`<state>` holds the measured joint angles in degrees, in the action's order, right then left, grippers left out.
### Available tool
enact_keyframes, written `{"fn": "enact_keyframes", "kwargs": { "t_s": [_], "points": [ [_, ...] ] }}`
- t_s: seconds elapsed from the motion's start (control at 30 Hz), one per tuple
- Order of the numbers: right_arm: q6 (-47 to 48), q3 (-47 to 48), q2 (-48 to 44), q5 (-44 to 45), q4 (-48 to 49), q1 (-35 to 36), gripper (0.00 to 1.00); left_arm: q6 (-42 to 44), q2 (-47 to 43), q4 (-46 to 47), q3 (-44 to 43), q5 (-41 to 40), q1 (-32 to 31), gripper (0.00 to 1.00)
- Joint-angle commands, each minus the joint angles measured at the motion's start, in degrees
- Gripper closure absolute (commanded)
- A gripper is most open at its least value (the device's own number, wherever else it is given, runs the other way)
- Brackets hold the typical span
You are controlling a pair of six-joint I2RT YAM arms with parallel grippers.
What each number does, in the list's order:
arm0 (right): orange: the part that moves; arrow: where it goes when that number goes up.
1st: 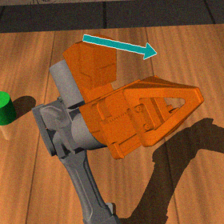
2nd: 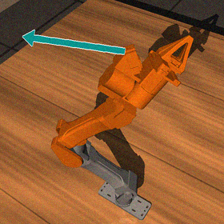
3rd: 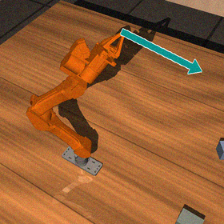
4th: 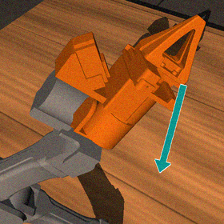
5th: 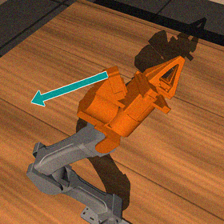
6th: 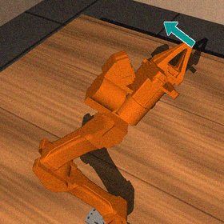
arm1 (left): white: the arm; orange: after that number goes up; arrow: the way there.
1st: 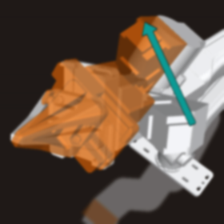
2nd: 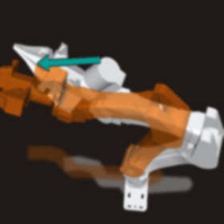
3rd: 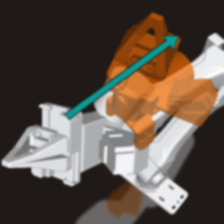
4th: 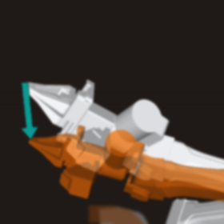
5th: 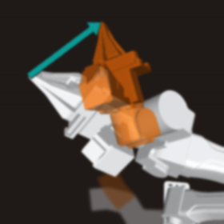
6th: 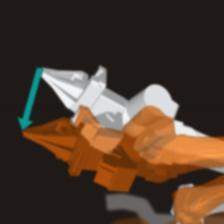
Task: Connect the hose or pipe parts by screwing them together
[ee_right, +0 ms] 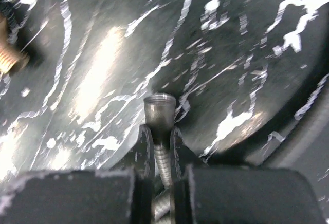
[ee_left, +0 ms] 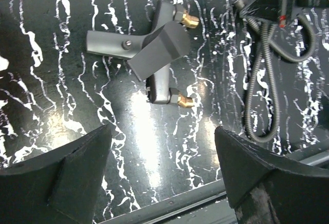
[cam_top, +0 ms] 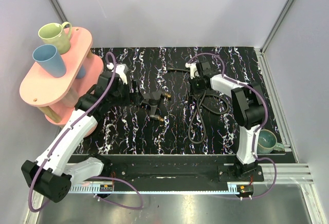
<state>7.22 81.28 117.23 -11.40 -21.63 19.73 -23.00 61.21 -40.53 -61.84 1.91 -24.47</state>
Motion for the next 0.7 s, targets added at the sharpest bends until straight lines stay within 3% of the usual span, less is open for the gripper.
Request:
{"fn": "enact_keyframes", "kwargs": {
  "t_s": [0.0,0.2,0.67],
  "points": [
    [6.8,-9.0,-14.1,-5.7,15.7,5.1,1.0,-2.2,-0.2,1.9,-4.5,5.7,-0.1,0.16],
    [5.2,-22.2,-28.1,-17.2,37.9,10.5,1.0,-4.0,4.0,5.7,-8.6,14.9,-0.5,0.22],
    [1.7,-32.1,-36.1,-21.9,47.8,16.9,1.0,-5.2,13.9,14.9,-10.0,20.5,-3.5,0.23]
  ]
}}
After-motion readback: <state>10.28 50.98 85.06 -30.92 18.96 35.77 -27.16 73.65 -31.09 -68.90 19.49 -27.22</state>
